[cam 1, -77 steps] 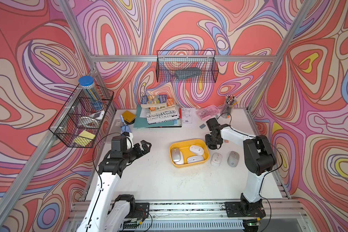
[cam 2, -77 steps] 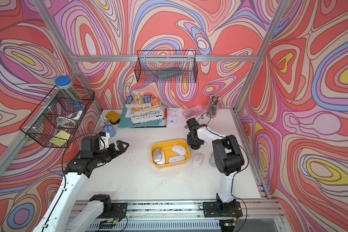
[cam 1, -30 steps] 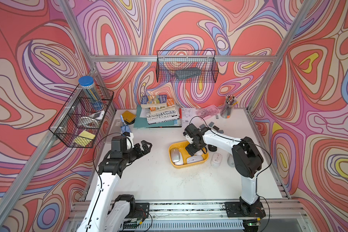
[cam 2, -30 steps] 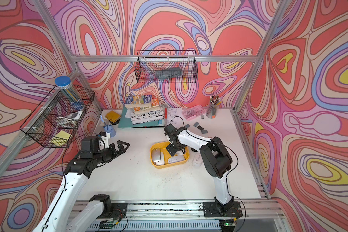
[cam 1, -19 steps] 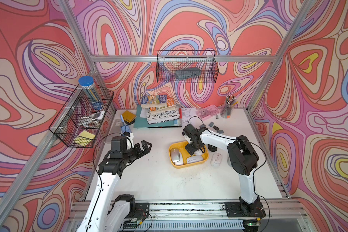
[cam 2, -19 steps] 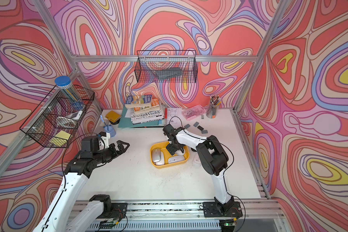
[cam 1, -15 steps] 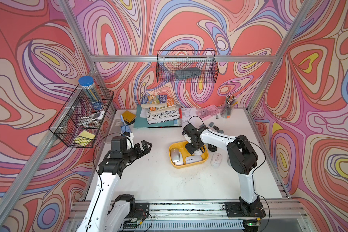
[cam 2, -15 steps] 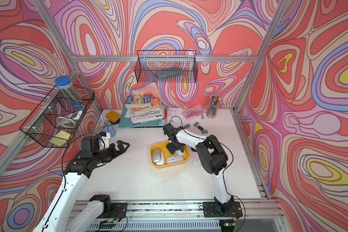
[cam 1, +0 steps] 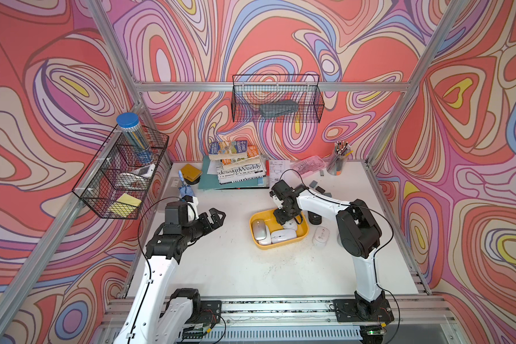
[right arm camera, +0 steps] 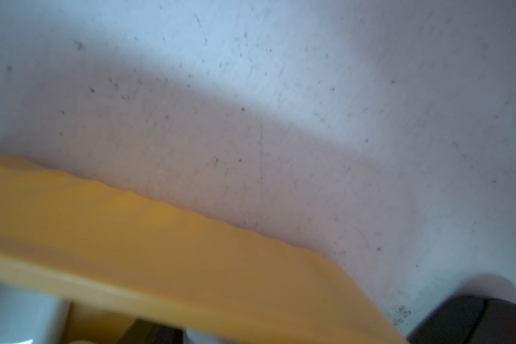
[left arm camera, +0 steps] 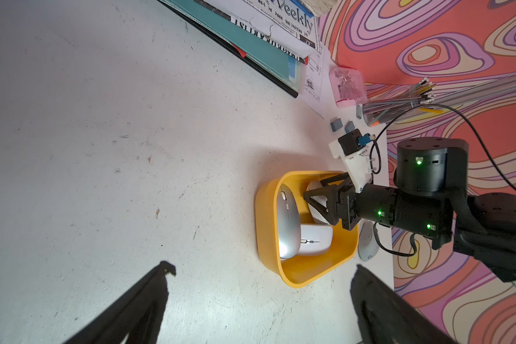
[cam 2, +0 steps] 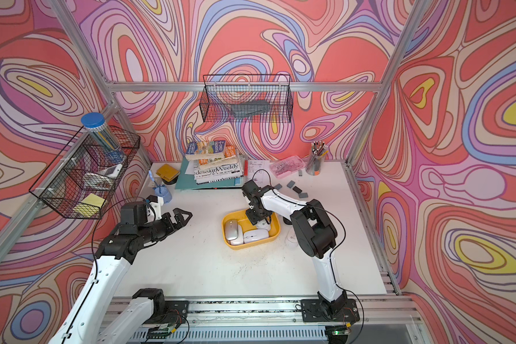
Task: Take out the mouse from the storage box
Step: Pick up the mouse from the storage box.
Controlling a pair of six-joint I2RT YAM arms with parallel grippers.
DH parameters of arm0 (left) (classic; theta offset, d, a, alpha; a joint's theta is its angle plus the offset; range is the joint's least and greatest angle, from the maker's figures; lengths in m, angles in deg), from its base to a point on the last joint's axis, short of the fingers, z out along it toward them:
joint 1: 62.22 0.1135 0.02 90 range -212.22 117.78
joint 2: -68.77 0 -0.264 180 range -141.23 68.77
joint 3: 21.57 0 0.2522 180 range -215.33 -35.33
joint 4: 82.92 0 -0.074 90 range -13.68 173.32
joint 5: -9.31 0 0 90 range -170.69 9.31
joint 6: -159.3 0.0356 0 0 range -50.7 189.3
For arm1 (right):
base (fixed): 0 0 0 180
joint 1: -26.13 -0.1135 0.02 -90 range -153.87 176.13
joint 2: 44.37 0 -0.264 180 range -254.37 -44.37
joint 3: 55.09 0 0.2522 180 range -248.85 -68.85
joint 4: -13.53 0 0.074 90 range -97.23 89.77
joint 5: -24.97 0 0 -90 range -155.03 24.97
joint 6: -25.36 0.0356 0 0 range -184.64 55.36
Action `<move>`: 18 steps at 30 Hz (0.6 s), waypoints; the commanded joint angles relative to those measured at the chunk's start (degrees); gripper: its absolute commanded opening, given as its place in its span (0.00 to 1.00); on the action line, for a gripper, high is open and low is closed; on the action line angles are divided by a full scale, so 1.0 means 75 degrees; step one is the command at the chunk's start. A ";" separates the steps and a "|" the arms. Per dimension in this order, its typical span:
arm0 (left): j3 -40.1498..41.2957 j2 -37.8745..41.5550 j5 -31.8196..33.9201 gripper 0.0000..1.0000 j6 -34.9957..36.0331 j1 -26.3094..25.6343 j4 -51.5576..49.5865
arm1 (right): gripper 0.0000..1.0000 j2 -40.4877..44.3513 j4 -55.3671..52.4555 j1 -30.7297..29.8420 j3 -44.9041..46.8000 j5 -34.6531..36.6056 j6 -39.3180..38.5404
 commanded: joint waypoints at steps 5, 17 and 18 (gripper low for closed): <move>0.0043 0.0096 -0.0121 0.99 0.0054 -0.0002 0.0137 | 0.58 0.0161 0.0412 -0.0187 -0.0183 -0.0545 0.0399; 0.0066 0.0081 -0.0174 0.99 0.0053 -0.0003 0.0129 | 0.82 0.0542 0.0466 -0.0331 0.0324 0.0003 0.0339; 0.0066 0.0079 -0.0167 0.99 0.0048 -0.0002 0.0129 | 0.82 0.0574 0.0381 -0.0331 0.0371 0.0025 0.0266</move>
